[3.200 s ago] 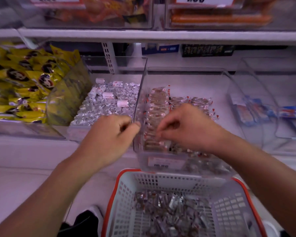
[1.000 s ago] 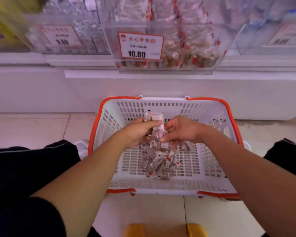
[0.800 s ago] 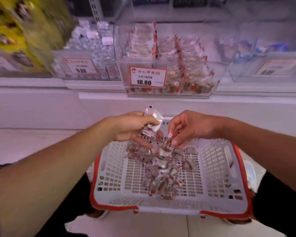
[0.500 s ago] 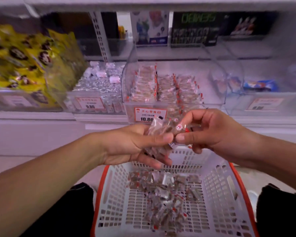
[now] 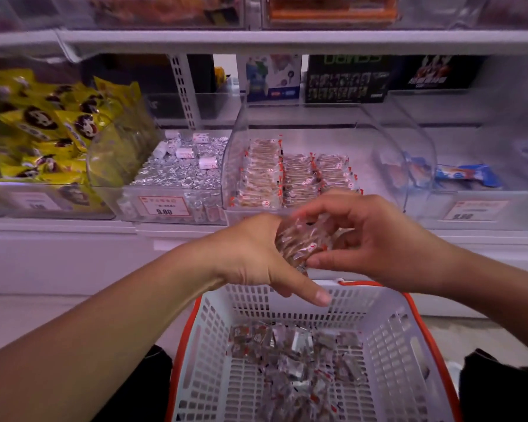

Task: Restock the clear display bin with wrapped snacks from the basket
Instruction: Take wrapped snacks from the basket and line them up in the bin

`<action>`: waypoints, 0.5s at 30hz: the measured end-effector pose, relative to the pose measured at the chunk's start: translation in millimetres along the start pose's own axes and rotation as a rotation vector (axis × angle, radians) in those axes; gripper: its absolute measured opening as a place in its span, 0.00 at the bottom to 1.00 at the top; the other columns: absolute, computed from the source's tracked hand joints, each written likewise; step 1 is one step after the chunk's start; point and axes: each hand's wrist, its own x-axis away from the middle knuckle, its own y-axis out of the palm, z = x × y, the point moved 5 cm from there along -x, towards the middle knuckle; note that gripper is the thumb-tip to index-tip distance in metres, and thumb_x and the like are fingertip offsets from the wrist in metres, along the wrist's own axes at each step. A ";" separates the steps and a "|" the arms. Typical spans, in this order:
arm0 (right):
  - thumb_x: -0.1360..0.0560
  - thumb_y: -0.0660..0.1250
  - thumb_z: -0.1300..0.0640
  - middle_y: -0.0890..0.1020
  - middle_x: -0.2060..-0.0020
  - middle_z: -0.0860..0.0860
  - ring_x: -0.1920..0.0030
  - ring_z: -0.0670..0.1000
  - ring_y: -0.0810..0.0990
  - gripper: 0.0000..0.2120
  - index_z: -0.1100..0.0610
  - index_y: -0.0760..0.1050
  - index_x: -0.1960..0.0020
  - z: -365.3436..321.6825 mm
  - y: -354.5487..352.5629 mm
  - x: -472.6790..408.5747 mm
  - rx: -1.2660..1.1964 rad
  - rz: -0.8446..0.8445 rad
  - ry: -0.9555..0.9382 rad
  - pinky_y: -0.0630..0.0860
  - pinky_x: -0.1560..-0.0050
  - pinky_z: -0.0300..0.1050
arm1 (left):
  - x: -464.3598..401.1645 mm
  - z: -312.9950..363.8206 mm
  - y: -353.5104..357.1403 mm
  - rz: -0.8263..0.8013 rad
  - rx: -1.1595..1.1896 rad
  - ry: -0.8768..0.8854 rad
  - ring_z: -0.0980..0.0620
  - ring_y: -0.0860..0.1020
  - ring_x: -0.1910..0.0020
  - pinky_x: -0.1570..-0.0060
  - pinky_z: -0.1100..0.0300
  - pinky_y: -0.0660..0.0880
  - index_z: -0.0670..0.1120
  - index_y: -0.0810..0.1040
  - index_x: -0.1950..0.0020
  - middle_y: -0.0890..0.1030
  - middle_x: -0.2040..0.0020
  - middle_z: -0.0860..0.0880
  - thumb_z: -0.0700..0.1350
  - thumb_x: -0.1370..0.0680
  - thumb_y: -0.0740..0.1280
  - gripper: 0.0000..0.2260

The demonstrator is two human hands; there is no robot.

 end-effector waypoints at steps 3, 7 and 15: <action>0.35 0.81 0.63 0.82 0.56 0.47 0.58 0.54 0.82 0.20 0.54 0.80 0.46 -8.2 -1.8 -1.6 0.070 -0.056 -0.015 0.79 0.57 0.58 | 3.2 6.9 -0.7 0.017 -0.119 0.005 0.56 0.81 0.68 0.70 0.60 0.77 0.53 0.80 0.55 0.82 0.66 0.57 0.45 0.40 0.85 0.20; 0.35 0.80 0.61 0.84 0.57 0.53 0.58 0.59 0.83 0.18 0.55 0.78 0.48 -20.2 -19.9 -18.0 0.066 -0.055 -0.062 0.79 0.54 0.63 | 6.3 26.2 -22.4 0.055 -0.109 -0.001 0.54 0.84 0.63 0.71 0.60 0.77 0.54 0.79 0.46 0.85 0.58 0.53 0.62 0.39 0.79 0.26; 0.38 0.78 0.52 0.85 0.58 0.60 0.58 0.56 0.84 0.16 0.54 0.81 0.52 23.7 -56.1 -62.3 -0.206 0.183 0.203 0.79 0.55 0.46 | -24.7 60.2 -120.8 0.409 -0.907 0.172 0.61 0.80 0.58 0.52 0.58 0.80 0.52 0.83 0.51 0.83 0.57 0.56 0.49 0.29 0.77 0.09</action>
